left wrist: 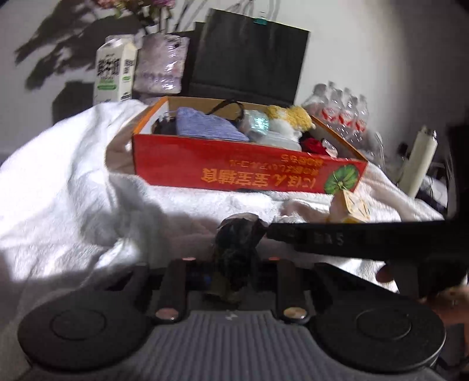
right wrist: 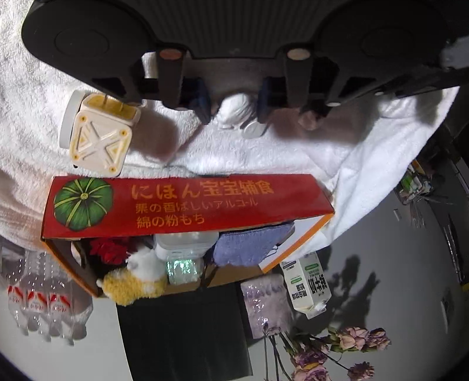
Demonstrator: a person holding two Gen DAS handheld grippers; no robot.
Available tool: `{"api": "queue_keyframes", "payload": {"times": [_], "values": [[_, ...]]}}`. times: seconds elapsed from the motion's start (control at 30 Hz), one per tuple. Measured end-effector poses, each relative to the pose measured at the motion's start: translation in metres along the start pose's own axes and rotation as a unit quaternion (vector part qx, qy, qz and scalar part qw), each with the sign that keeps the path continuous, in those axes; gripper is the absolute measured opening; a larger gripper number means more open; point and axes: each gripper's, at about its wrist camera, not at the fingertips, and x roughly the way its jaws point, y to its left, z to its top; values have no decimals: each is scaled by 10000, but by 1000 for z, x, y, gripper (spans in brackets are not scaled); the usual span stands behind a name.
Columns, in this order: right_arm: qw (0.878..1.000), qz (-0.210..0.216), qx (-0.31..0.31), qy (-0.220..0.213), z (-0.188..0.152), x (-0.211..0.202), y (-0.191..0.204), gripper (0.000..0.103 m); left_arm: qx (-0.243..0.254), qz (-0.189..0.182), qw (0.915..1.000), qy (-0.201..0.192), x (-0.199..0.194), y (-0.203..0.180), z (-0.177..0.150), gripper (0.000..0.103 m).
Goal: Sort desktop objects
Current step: 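Grasp the blue-yellow packet with the left tool while the right tool grasps the white wrapper, then lift and carry the packet and white wrapper over the cardboard box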
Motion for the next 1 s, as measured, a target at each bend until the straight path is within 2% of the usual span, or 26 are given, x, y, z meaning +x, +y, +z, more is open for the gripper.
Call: {"api": "queue_keyframes", "payload": {"times": [0.13, 0.33, 0.47, 0.57, 0.7, 0.83, 1.0], "values": [[9997, 44, 191, -149, 0, -19, -5, 19, -141, 70, 9998, -132, -16, 0, 2, 18], [9968, -245, -257, -717, -12, -81, 12, 19, -66, 138, 9983, -560, -65, -13, -2, 18], [9920, -294, -583, -1084, -37, -131, 20, 19, -32, 2, 9982, -595, -91, -25, -12, 18], [9927, -332, -200, -1141, -59, -163, 11, 19, 55, 58, 9979, -640, -108, -34, -24, 18], [9872, -856, -350, -1300, -90, -198, 9, 19, 68, 84, 9982, -582, -133, -38, -44, 18], [9871, -870, -202, -1327, -113, -219, 7, 19, 140, 167, 9981, -574, -150, -42, -61, 19], [9841, -800, -379, -1538, -116, -232, 19, 19, 230, 135, 9973, -685, -162, -47, -63, 19]]}}
